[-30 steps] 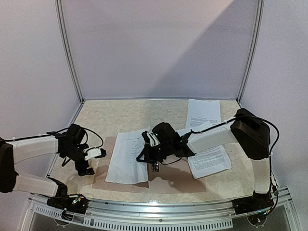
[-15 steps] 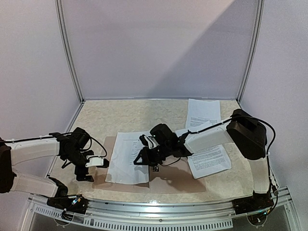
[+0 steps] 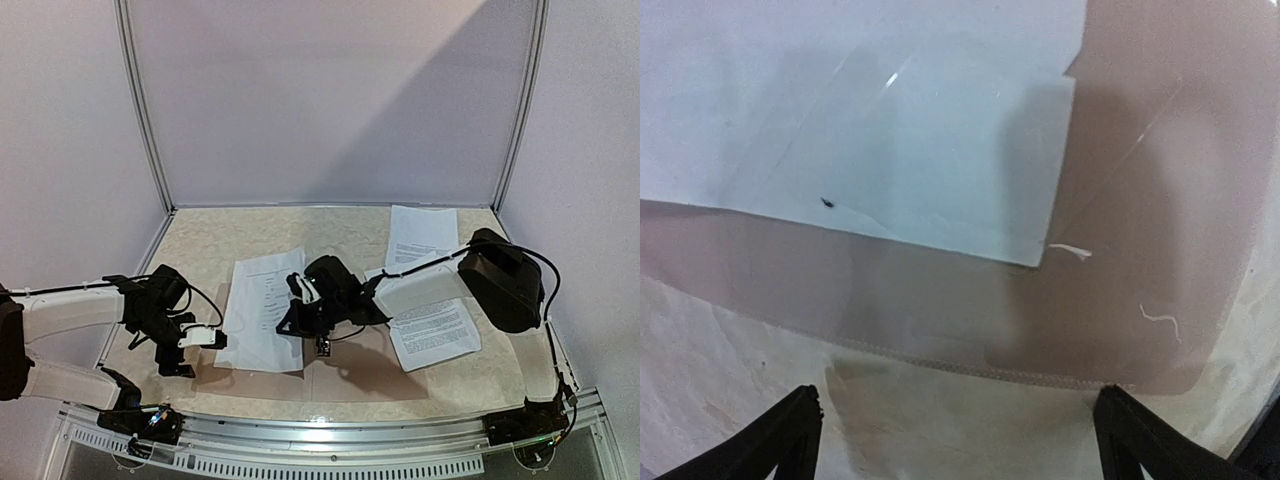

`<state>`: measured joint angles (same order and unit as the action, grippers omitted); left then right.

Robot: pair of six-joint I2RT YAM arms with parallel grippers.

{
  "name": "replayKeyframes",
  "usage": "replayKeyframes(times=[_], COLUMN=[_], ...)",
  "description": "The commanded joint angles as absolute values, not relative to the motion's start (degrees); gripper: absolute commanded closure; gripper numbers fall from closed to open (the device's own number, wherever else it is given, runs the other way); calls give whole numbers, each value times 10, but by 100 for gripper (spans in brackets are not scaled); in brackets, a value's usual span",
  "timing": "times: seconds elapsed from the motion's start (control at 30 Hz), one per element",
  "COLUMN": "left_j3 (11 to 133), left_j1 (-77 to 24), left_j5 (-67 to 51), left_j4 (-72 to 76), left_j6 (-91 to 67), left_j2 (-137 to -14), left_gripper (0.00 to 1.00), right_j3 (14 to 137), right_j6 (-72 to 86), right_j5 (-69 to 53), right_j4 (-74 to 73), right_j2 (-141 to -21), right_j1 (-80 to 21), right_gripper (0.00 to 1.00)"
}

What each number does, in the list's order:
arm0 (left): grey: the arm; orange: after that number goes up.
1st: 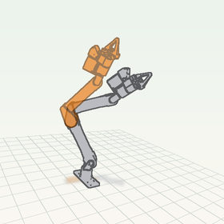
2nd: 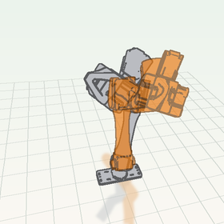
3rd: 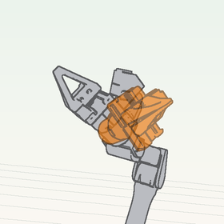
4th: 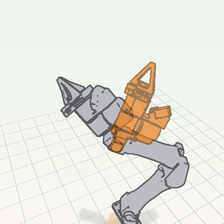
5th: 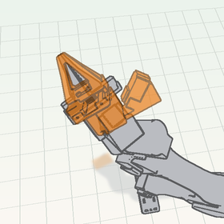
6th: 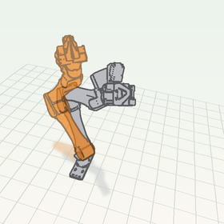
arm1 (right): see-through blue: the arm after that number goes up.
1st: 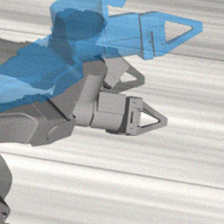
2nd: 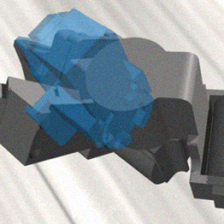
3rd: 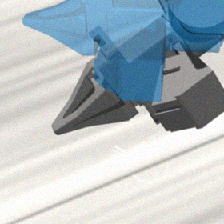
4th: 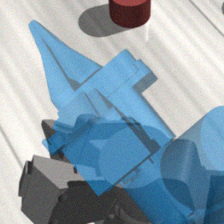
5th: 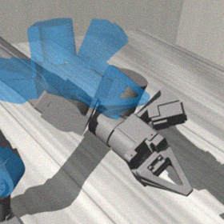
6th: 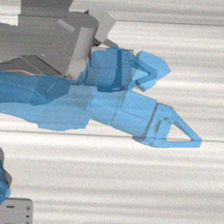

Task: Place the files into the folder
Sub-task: Insert the folder to form pockets on the folder.

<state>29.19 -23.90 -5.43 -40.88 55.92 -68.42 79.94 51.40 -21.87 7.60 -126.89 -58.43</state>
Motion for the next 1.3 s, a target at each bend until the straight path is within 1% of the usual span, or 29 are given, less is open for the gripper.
replayKeyframes(times=[0.0,0.13,0.37,0.67,1.0,1.27], left_j3=[255,256,255,256,255,256], left_j1=[-254,-254,-254,-254,-254,-254], left_j5=[-49,-48,-47,-50,-57,-63], left_j4=[-381,-380,-379,-377,-374,-374], left_j6=[558,552,551,550,551,550], left_j2=[-702,-703,-701,-701,-699,-697], left_gripper=[3,3,3,3,3,3], right_j3=[823,853,853,852,786,780], right_j6=[509,503,526,554,656,688], right_j5=[-188,-236,-305,-344,-296,-255], right_j4=[102,97,97,106,208,223], right_j2=[-1281,-1308,-1330,-1322,-1309,-1300], right_j1=[-581,-581,-585,-598,-609,-620], right_gripper=[100,100,100,100,100,100])
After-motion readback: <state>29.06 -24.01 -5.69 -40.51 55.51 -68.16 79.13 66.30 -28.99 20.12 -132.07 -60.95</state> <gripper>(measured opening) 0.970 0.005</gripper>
